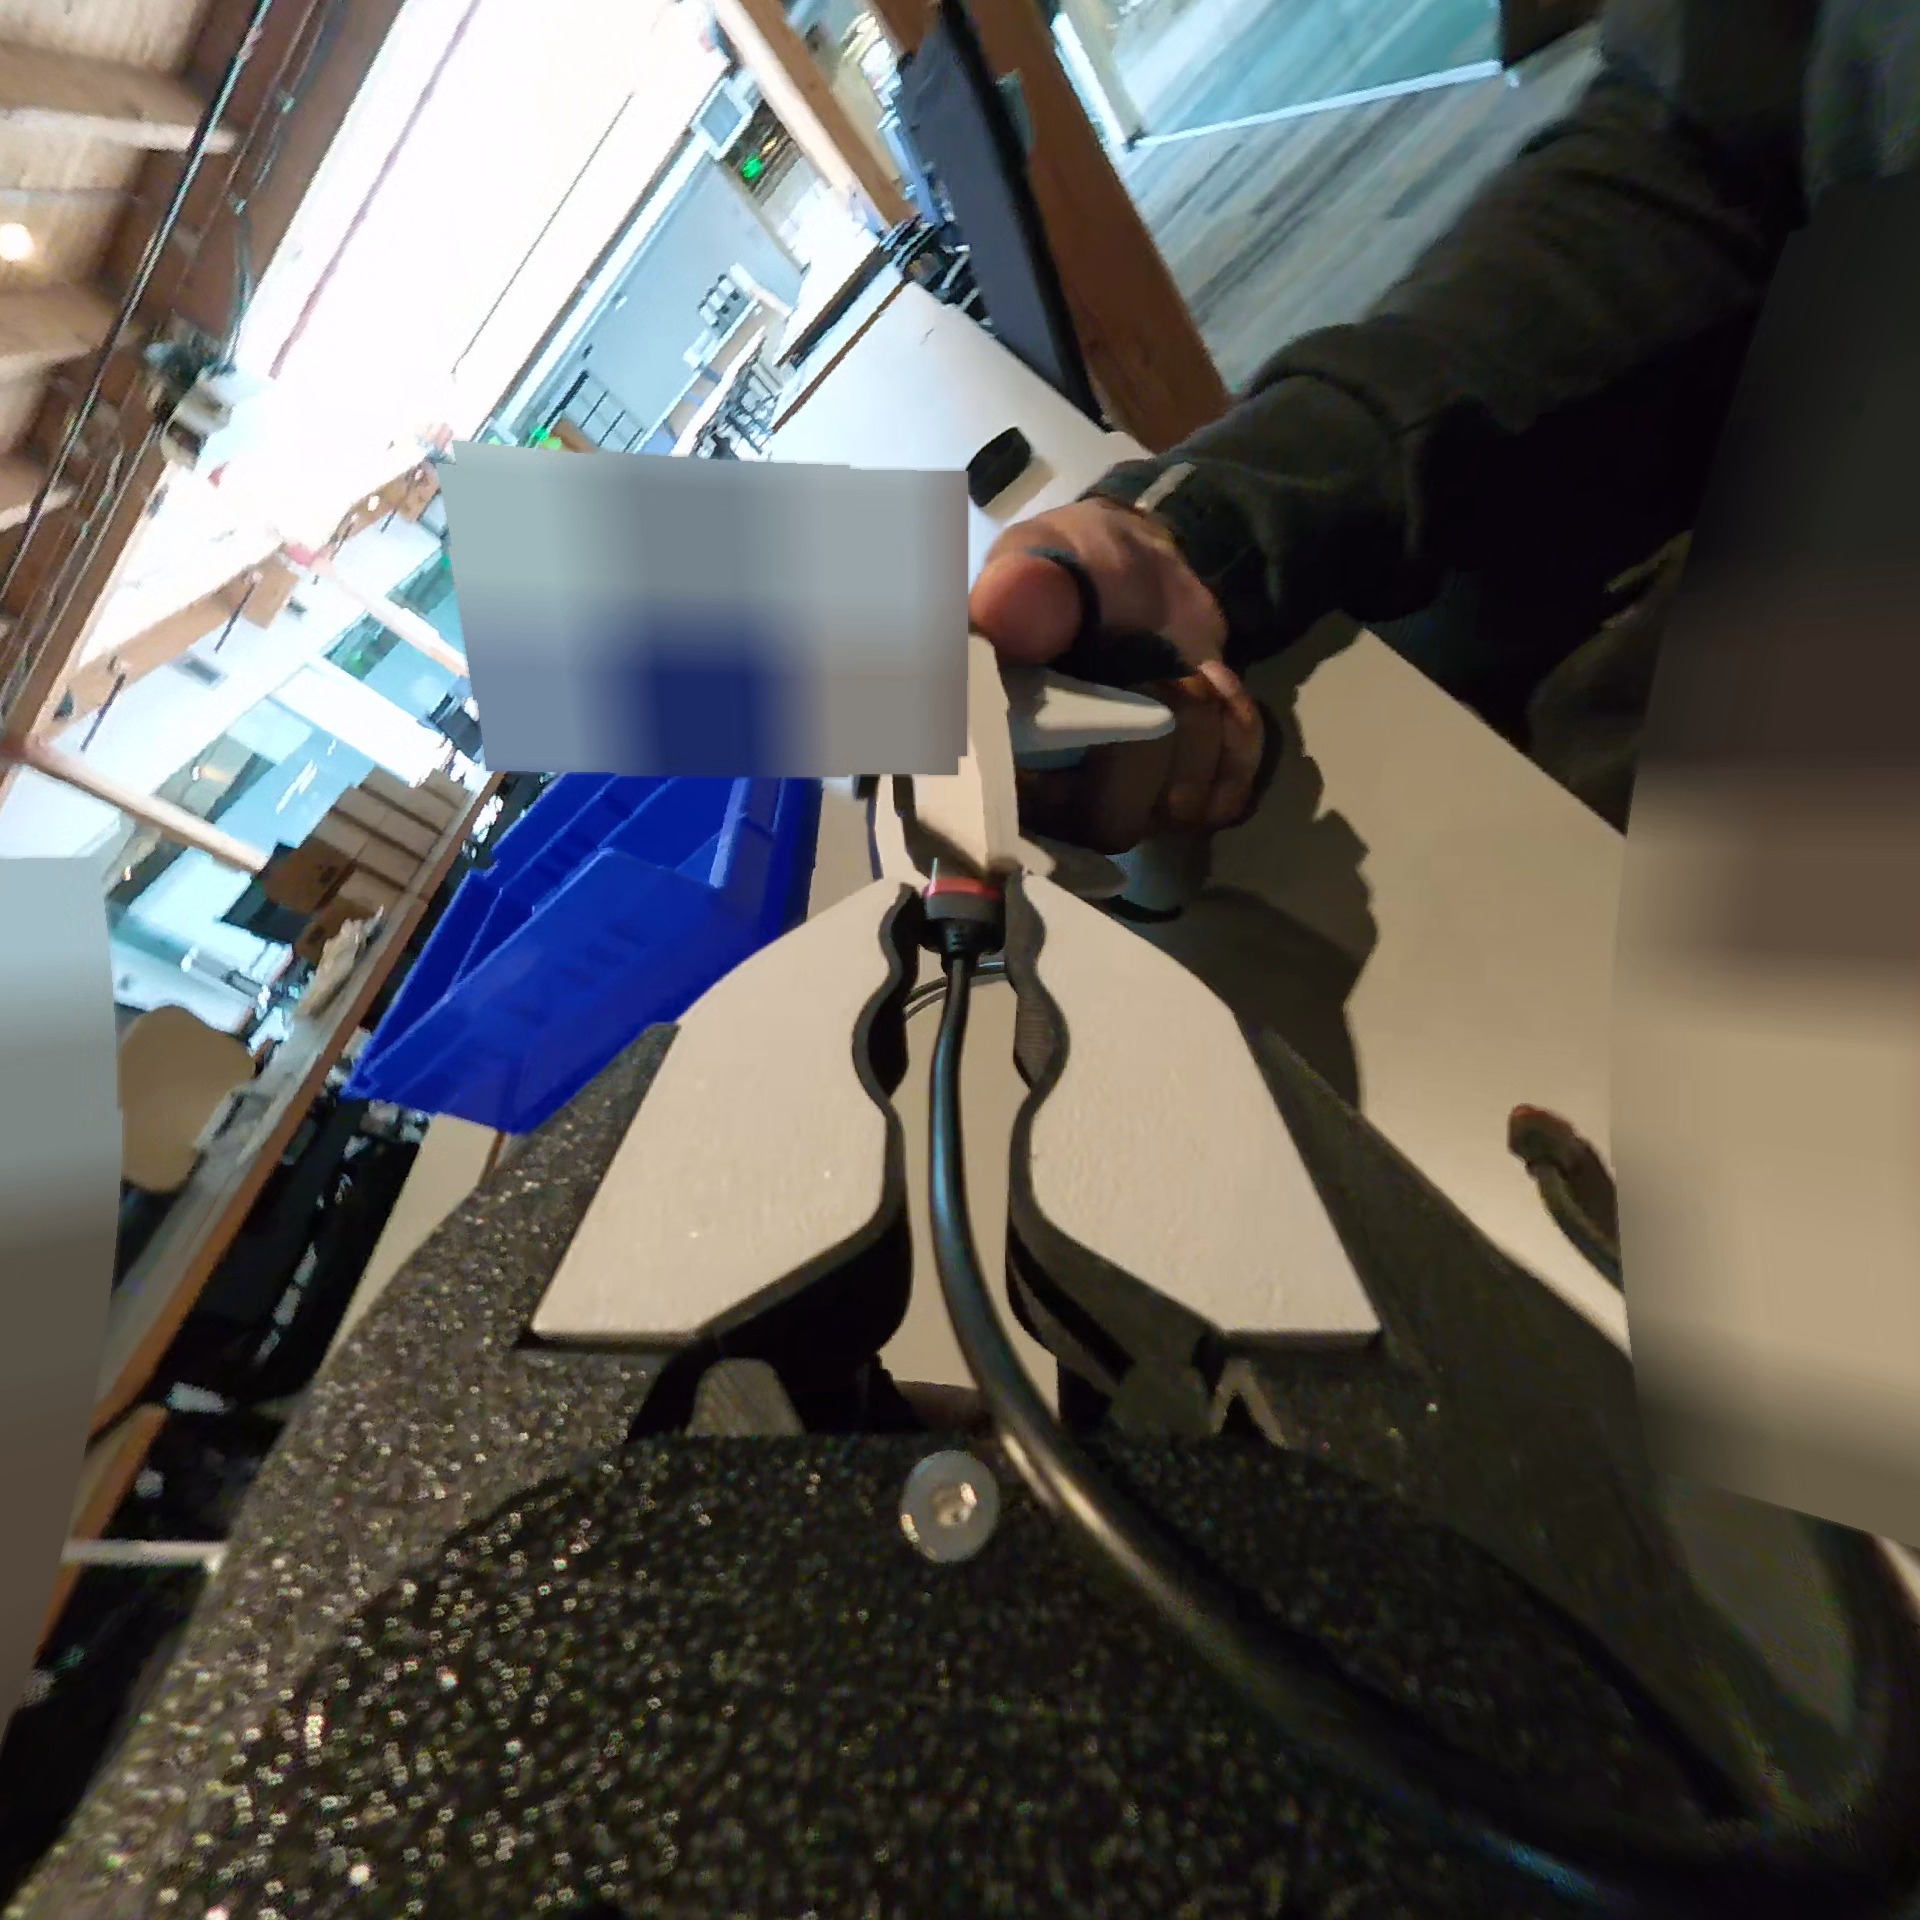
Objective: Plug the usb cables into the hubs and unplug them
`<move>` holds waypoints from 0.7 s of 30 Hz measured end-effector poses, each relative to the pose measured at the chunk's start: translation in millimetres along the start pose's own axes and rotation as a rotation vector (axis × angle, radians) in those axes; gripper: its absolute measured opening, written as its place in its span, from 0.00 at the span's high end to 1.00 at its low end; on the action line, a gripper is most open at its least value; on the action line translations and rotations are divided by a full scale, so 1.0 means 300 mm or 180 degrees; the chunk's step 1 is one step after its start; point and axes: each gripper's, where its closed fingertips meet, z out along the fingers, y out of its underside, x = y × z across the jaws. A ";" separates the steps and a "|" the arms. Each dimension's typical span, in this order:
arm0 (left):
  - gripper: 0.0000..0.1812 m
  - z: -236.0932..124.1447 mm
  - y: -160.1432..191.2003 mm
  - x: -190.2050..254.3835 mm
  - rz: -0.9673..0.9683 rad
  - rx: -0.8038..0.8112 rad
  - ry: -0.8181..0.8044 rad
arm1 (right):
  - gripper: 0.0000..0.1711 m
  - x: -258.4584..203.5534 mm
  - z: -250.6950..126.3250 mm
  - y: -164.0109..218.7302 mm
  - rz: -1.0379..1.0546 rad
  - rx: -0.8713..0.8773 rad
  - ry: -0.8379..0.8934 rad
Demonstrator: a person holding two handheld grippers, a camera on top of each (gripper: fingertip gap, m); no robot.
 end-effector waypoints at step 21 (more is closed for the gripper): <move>0.92 -0.072 0.159 -0.219 -0.1830 0.0072 -0.0690 | 0.74 0.478 -0.367 -0.059 -0.1239 -0.1327 0.3190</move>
